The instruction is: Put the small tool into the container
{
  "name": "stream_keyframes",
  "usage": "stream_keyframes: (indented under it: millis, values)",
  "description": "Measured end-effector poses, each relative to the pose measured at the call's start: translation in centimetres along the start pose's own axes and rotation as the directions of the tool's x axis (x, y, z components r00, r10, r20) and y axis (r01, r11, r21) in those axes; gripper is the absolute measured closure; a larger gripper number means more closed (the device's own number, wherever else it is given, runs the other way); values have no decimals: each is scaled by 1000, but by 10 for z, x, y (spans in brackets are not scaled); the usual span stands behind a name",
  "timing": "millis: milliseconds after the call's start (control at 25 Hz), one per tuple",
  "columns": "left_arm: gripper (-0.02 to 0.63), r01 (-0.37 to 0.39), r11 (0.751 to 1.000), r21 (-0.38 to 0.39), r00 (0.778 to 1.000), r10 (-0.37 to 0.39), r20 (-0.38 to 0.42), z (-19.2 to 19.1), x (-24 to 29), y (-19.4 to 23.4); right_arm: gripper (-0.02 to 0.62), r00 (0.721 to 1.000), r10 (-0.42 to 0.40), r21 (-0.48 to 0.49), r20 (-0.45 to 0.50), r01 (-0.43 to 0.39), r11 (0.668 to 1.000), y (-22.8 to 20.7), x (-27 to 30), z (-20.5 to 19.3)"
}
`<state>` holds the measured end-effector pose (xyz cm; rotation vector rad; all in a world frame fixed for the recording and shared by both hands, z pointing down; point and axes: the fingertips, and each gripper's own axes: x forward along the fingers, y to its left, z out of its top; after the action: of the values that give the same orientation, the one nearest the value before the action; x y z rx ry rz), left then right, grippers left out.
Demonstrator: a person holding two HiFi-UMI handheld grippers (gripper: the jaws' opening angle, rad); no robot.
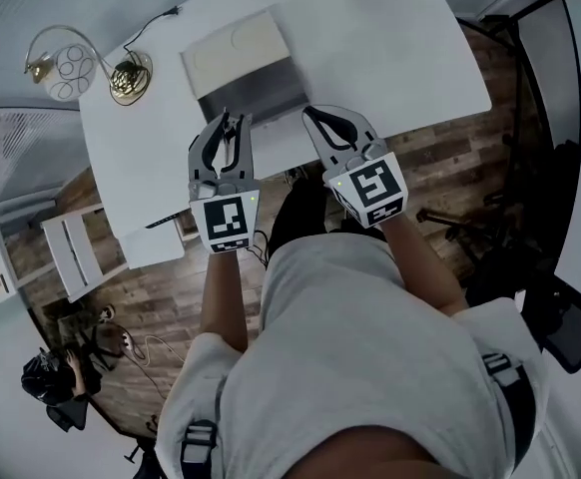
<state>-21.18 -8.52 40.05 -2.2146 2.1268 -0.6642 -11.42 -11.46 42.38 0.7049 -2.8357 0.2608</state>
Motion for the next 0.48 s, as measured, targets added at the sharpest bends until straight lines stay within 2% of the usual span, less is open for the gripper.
stream_keyframes:
  millis: [200,480]
  values:
    - [514,48,997,68,999,-46,-27,-16,25,0,568,999,-38,20,-21,39,999,-10,16,-11]
    - [514,100,988,120,993,-92,-72,-41,57,2,568,997,-42,46,-61,45,998,-18,37,-32]
